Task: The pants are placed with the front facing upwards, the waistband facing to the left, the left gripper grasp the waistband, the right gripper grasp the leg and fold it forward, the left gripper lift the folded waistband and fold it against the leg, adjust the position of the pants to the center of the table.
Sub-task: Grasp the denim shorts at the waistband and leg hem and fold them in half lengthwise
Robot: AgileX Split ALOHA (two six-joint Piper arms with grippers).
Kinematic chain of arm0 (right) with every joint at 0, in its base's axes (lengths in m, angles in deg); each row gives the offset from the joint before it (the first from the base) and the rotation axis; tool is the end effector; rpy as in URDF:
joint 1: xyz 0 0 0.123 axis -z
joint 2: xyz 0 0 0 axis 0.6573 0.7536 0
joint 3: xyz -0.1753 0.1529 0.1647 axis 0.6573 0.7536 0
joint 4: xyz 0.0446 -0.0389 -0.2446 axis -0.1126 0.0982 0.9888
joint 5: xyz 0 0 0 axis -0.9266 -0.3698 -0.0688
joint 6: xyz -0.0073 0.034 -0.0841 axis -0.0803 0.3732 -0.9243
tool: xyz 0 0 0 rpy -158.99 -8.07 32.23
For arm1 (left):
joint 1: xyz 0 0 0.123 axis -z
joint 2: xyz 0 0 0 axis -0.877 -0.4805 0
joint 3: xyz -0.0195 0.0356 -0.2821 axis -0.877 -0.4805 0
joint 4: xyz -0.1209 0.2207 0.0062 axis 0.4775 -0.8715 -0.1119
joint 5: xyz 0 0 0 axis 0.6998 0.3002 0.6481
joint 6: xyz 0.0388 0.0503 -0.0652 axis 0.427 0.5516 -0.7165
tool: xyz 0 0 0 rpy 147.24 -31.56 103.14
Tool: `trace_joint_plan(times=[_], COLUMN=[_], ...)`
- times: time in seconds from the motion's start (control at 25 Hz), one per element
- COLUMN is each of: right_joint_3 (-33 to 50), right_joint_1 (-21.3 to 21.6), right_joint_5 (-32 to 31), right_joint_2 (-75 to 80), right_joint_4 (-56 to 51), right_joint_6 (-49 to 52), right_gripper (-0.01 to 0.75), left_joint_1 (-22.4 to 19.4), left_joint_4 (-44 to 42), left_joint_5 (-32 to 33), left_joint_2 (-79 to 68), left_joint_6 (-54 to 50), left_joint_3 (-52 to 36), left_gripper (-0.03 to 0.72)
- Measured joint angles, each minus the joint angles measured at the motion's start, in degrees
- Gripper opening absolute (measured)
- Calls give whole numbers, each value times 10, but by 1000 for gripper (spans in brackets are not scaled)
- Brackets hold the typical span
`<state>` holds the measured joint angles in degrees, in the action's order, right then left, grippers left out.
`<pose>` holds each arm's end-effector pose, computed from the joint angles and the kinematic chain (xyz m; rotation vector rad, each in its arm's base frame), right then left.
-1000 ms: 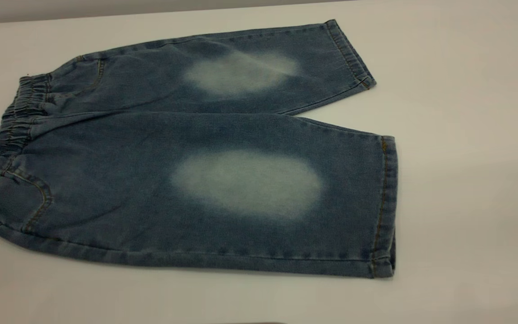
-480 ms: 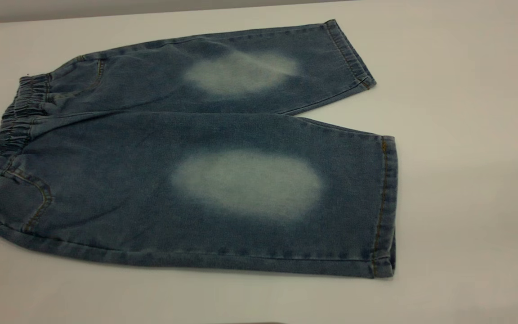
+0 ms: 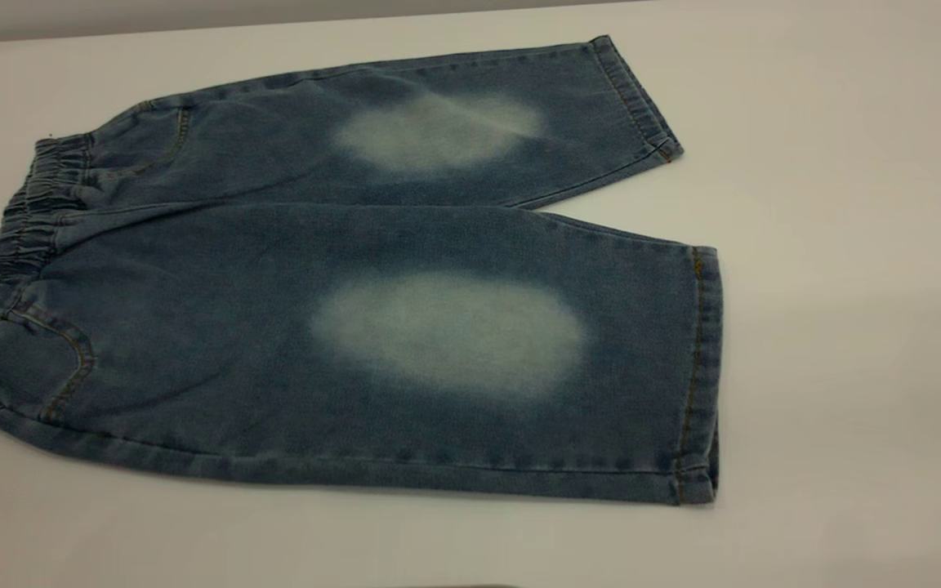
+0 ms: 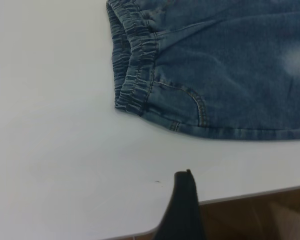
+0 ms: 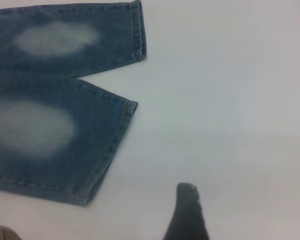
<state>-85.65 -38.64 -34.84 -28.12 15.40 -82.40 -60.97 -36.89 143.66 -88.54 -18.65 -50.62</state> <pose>-0.0060 0.0174 0.2643 -0.0366 2.1192 0.1921 -0.0104 -0.0054 0.2700 0.1640 2.0963 0.0029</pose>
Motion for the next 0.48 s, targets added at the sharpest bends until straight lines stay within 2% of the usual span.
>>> trace_joint_plan(times=[0.36,0.48], right_joint_3=[0,-3], right_joint_1=[0,0], right_joint_5=[0,1], right_joint_2=[5,45], right_joint_4=[2,3], right_joint_6=[7,11], right_gripper=[477,477], left_joint_1=[0,0], left_joint_4=[-1,-14], left_joint_5=[-1,-3], left_joint_2=[0,-12], left_joint_6=[-1,-33], left_joint_3=[0,1], left_gripper=[570,570])
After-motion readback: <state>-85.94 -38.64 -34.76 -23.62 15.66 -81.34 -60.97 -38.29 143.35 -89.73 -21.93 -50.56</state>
